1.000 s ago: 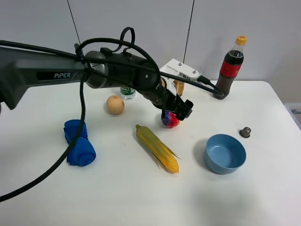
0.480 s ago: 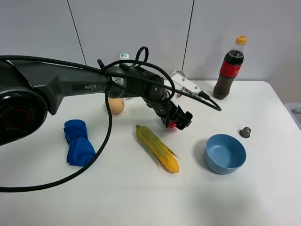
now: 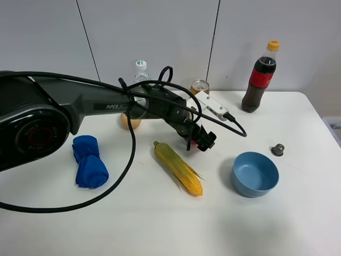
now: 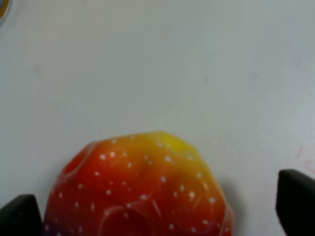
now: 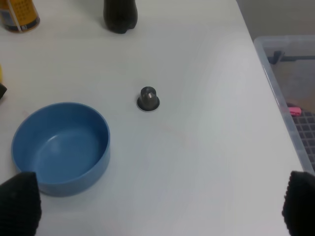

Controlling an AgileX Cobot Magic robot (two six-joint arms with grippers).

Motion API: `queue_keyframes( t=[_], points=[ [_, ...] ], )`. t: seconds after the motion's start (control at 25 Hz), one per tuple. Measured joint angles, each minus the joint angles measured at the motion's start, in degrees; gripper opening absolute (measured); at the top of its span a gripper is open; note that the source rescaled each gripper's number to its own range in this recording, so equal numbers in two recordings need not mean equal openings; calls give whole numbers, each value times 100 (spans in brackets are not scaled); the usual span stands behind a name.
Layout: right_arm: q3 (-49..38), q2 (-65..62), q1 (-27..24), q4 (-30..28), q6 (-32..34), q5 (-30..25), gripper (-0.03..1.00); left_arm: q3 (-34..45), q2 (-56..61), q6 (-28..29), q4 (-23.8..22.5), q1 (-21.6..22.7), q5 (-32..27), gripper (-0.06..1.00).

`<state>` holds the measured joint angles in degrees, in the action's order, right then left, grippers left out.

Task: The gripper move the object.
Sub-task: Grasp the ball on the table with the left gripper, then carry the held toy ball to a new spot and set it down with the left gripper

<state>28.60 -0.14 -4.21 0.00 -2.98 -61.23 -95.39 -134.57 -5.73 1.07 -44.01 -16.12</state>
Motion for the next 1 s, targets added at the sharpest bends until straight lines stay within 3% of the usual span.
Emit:
queue_keyframes(
  t=[0.16, 0.24, 0.28, 0.36, 0.44, 0.68, 1.0],
  points=[
    [0, 0, 0, -30, 0, 0, 100, 0, -7, 0, -30, 24, 123, 87],
    [0, 0, 0, -30, 0, 0, 100, 0, -12, 0, -107, 55, 134, 81],
    [0, 0, 0, -30, 0, 0, 100, 0, -12, 0, -107, 74, 148, 72],
    [0, 0, 0, 0, 0, 0, 100, 0, -12, 0, -137, 102, 176, 45],
    [0, 0, 0, 0, 0, 0, 100, 0, -12, 0, -137, 109, 194, 2],
    [0, 0, 0, -30, 0, 0, 100, 0, 21, -5, -163, 109, 132, 2],
    [0, 0, 0, 0, 0, 0, 100, 0, 1645, 39, -183, 93, -1175, 2]
  ],
)
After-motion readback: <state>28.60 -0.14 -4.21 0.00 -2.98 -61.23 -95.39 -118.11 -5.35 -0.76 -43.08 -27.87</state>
